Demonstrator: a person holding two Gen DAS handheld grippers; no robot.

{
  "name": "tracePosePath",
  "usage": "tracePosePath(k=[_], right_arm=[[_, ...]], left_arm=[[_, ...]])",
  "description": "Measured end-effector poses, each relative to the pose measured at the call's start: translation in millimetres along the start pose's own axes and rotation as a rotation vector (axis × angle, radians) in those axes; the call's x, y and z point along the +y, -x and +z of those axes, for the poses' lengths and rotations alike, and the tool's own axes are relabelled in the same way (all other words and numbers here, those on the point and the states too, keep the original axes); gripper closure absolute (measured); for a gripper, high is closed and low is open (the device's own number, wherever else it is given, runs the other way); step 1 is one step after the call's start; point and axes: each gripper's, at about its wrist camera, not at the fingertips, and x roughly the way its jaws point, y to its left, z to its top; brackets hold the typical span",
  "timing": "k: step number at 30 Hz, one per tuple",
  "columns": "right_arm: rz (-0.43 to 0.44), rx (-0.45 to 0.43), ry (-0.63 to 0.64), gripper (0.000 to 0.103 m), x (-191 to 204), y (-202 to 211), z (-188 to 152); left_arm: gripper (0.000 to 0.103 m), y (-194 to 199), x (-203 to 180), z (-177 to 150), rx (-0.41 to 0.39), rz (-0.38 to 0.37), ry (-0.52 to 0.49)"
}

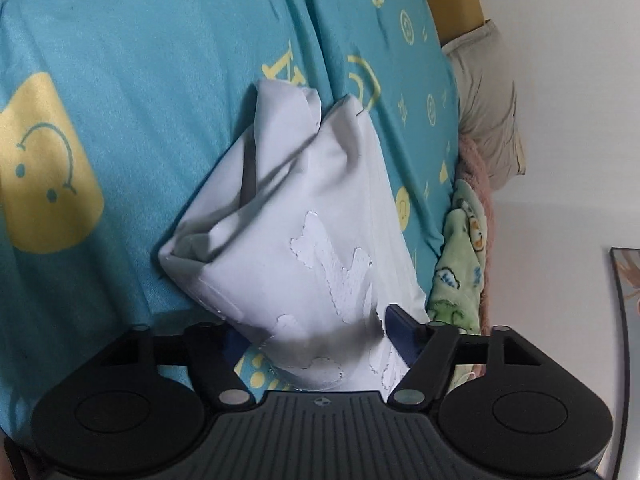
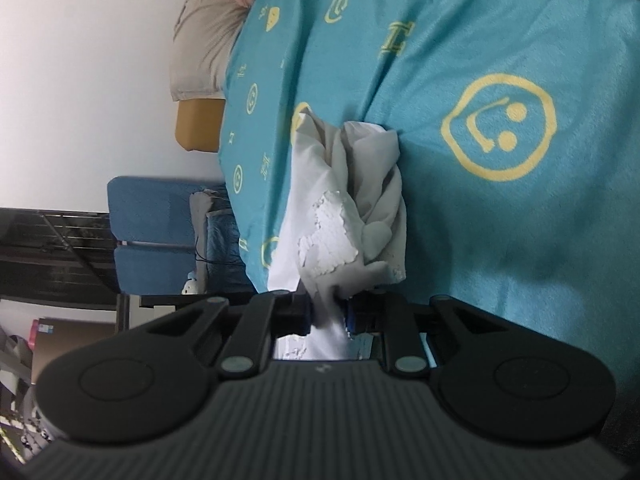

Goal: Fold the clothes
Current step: 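Grasp the folded shirt with both grippers and carry it onto the green blanket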

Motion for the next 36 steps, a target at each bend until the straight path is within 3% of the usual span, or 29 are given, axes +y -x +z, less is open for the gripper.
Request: tracePosePath(k=[8, 15, 22, 28, 32, 36], right_arm=[[0.020, -0.041, 0.052, 0.085, 11.0, 8.1, -4.1], [0.093, -0.116, 0.094, 0.085, 34.9, 54.9, -15.0], [0.122, -0.230, 0.059, 0.085, 37.9, 139.8, 0.1], [0.071, -0.313, 0.059, 0.085, 42.8, 198.0, 69.6], [0.041, -0.421, 0.118, 0.085, 65.6, 235.8, 140.0], [0.018, -0.574, 0.216, 0.085, 101.5, 281.9, 209.9]], left_arm=[[0.073, 10.3, -19.9, -1.3, -0.077, -0.031, -0.055], [0.077, 40.8, -82.8, -20.0, -0.077, -0.096, -0.153], [0.077, 26.5, -163.3, -68.2, 0.069, -0.073, -0.272], [0.077, -35.7, -249.7, -115.6, 0.169, -0.071, -0.376], [0.077, -88.4, -315.8, -147.2, 0.257, -0.146, -0.415], [0.077, -130.8, -381.4, -201.4, 0.307, -0.274, -0.503]])
